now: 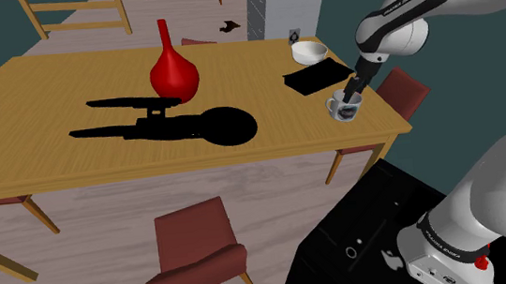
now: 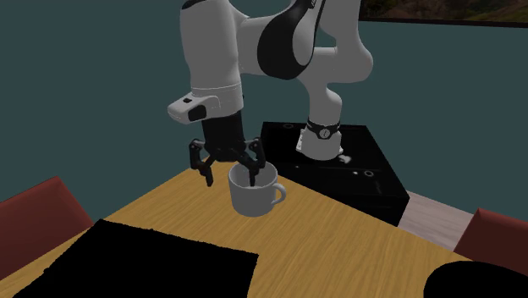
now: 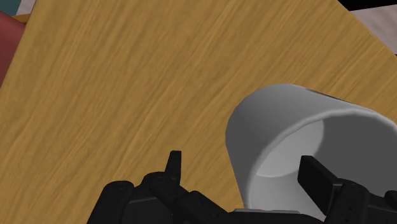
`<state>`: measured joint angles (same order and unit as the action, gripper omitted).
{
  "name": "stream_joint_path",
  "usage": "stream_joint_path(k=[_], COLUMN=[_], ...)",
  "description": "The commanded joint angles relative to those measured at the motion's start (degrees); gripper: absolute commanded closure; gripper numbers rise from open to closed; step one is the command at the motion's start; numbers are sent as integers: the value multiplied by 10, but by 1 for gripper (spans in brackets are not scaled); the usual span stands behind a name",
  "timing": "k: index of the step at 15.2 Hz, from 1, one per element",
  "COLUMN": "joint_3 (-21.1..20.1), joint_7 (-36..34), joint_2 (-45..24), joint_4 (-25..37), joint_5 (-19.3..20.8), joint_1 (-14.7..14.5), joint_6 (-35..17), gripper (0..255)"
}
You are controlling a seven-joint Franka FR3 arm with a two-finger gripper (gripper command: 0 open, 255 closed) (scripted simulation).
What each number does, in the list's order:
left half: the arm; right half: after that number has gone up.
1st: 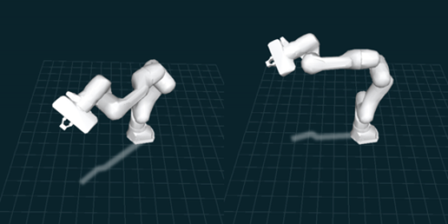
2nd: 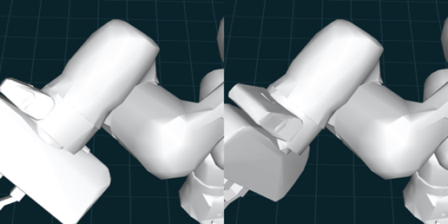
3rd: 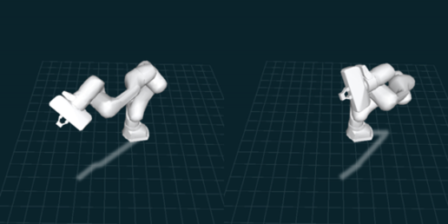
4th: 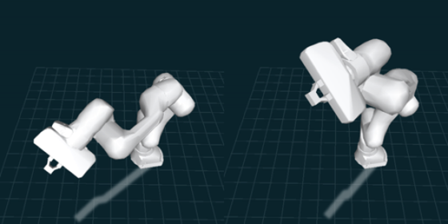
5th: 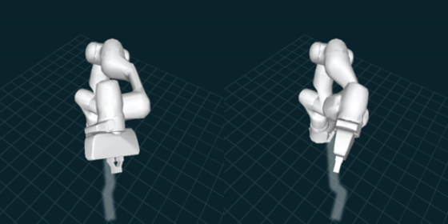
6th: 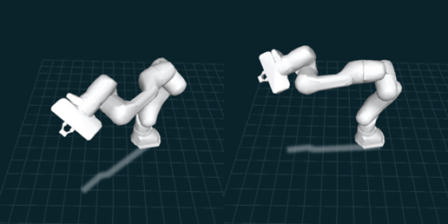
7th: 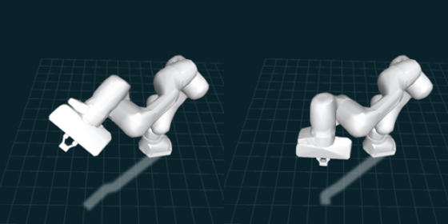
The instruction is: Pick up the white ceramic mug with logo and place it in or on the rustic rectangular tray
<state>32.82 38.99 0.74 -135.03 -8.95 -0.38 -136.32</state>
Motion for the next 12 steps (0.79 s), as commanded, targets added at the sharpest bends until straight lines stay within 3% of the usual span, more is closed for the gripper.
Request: stream_joint_path(k=[1,5,6,12], joint_3=[0,0,0,0], joint_7=[1,1,1,1], joint_2=[-1,-1,-1,-1], joint_4=[-1,-1,-1,-1], joint_5=[-1,-1,-1,-1], joint_1=[0,0,0,0], joint_6=[-2,-1,-1,-1], gripper=[0,0,255,255])
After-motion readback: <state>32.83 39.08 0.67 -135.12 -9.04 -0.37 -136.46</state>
